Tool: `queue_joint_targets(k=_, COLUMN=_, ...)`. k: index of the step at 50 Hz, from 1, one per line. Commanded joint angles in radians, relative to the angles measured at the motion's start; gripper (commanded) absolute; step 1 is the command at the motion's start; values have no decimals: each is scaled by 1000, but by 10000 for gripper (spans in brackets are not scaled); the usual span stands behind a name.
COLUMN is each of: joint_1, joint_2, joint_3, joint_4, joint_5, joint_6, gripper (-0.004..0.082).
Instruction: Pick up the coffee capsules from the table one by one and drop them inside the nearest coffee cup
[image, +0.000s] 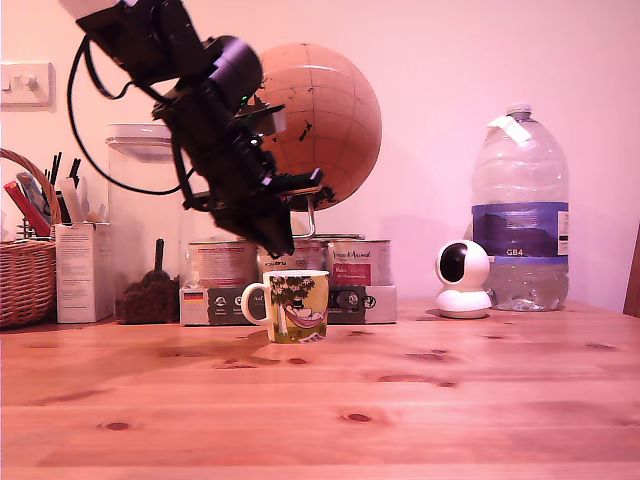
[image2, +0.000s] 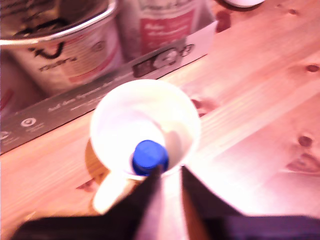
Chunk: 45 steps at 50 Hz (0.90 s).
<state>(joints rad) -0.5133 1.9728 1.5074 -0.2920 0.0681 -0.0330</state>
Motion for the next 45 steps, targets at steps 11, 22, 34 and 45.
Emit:
queue_joint_targets(k=11, joint_1=-19, joint_2=-114, joint_3=-4, joint_4=2, joint_5=-5, joint_6=11, gripper=-20)
queue_joint_targets(k=22, joint_1=-19, joint_2=-187, joint_3=-86, joint_4=40, joint_5=-6, joint_6=12, gripper=-20)
queue_joint_targets(k=34, joint_1=-19, joint_2=-300, joint_3=-233, joint_4=117, joint_5=-8, joint_6=11, gripper=-20)
queue_joint_targets(k=45, joint_1=-18, joint_2=-430, joint_3=-367, joint_4=181, joint_5=-18, joint_6=11, gripper=-20)
